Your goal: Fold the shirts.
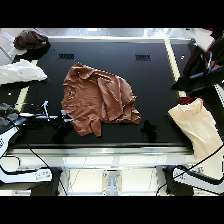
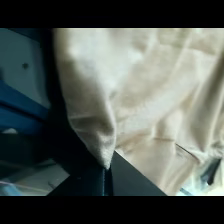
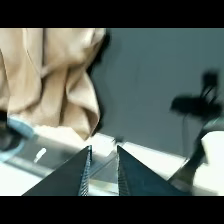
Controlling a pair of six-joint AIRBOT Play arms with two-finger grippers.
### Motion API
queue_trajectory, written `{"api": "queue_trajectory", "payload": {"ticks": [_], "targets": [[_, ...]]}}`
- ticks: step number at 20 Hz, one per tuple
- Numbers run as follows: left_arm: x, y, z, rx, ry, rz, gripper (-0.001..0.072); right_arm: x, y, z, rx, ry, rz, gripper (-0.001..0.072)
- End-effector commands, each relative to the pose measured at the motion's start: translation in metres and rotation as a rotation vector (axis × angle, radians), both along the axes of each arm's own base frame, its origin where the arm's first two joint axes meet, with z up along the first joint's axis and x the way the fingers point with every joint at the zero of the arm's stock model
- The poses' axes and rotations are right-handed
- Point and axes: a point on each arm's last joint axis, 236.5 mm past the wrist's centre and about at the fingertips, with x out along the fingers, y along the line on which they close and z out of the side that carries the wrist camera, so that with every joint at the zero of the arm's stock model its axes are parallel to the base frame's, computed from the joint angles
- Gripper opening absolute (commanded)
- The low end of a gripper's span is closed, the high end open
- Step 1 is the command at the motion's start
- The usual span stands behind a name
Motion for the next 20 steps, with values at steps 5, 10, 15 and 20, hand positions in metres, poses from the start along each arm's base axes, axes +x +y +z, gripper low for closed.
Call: {"api": "queue_trajectory", "payload": {"ticks": [5,10,15,20], "targets": [[0.004,-0.009,0.018,-0.039,-0.039,-0.017,0.0011,-0.112,0.098,-0.151,0.349,0.422,-0.006,0.0426],[0.005,-0.008,0.024,-0.034,-0.058,-0.018,0.0011,-0.098,0.133,-0.194,0.186,0.279,0.06,0.0425],[0.004,-0.009,0.025,-0.037,-0.058,-0.022,0.0011,-0.075,0.132,-0.215,0.102,0.203,0.01,0.0407],[0.005,-0.009,0.025,-0.037,-0.058,-0.022,0.0011,-0.052,0.131,-0.212,0.121,0.137,-0.068,0.0379]]}}
